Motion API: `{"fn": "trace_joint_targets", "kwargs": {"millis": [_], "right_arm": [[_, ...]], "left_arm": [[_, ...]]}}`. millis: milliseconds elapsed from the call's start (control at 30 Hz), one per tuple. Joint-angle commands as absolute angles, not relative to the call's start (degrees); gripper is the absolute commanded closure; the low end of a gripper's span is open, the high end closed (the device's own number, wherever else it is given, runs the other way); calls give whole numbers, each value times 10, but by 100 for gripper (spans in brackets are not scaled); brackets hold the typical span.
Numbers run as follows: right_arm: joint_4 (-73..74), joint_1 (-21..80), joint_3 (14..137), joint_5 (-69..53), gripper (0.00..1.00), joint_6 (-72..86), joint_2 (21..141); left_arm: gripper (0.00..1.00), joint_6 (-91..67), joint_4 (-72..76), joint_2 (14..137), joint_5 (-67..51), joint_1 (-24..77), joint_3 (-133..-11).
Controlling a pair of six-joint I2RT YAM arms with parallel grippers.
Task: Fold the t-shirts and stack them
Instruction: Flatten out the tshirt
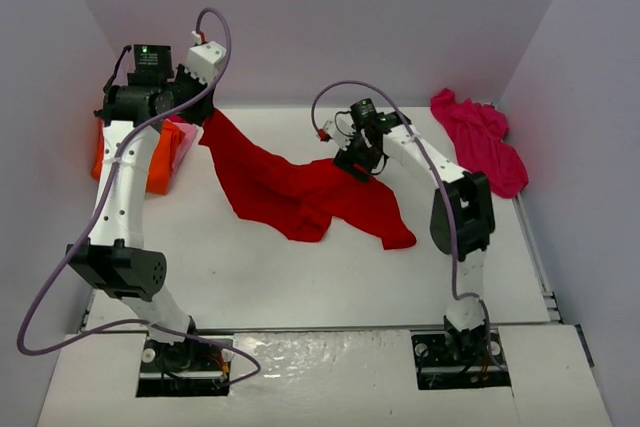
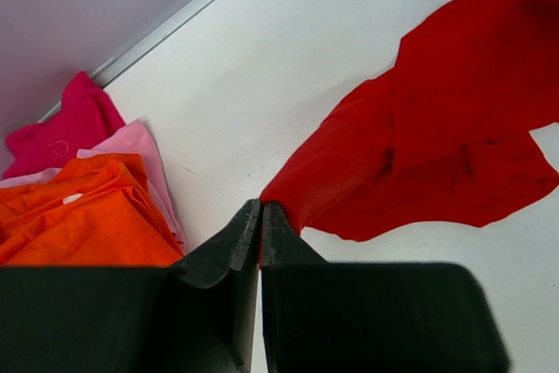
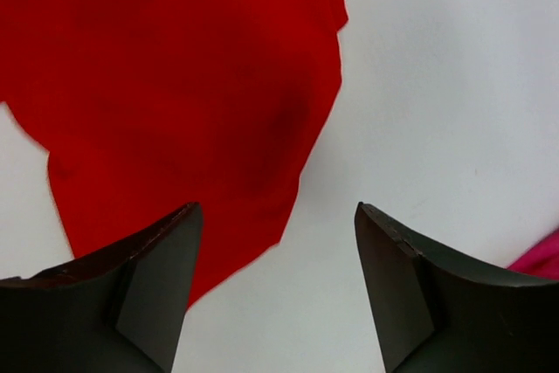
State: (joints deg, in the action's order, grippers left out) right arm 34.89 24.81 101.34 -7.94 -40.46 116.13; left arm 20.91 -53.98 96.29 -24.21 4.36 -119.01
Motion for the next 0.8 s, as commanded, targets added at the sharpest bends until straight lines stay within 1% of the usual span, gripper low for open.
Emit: {"fn": "trace_joint_targets", "kwargs": {"millis": [0, 133, 233, 267, 300, 333, 367, 433, 500, 567, 667, 767], "right_arm": [[348, 249, 1115, -47, 35, -401, 1236], [351, 248, 1201, -32, 38, -403, 1295], [352, 245, 1233, -38, 38, -404, 1325], [351, 245, 1248, -44, 40, -403, 1339], [351, 245, 1254, -49, 47, -403, 1348], [351, 245, 1260, -59, 61, -403, 1358], [351, 245, 1264, -63, 69, -402, 1365], [351, 250, 1278, -68, 81, -397, 1380], [351, 252, 1283, -68, 79, -397, 1386], [351, 255, 1283, -72, 71, -399, 1393], [351, 258, 1285, -74, 65, -402, 1398], [352, 260, 1287, -78, 61, -403, 1402]], "left_arm": [[100, 218, -505, 927, -252, 38, -1186], [100, 220, -496, 916, -249, 38, -1157], [100, 222, -492, 907, -250, 38, -1140], [100, 222, -489, 904, -250, 38, -1131], [100, 222, -489, 904, -250, 38, -1128], [100, 221, -489, 904, -250, 38, -1126], [100, 221, -489, 904, -250, 38, -1125], [100, 221, -489, 905, -250, 38, -1126], [100, 221, -488, 906, -249, 38, -1126], [100, 222, -488, 907, -250, 38, -1126], [100, 222, -488, 909, -250, 39, -1126], [100, 222, -488, 909, -250, 39, -1122]]}}
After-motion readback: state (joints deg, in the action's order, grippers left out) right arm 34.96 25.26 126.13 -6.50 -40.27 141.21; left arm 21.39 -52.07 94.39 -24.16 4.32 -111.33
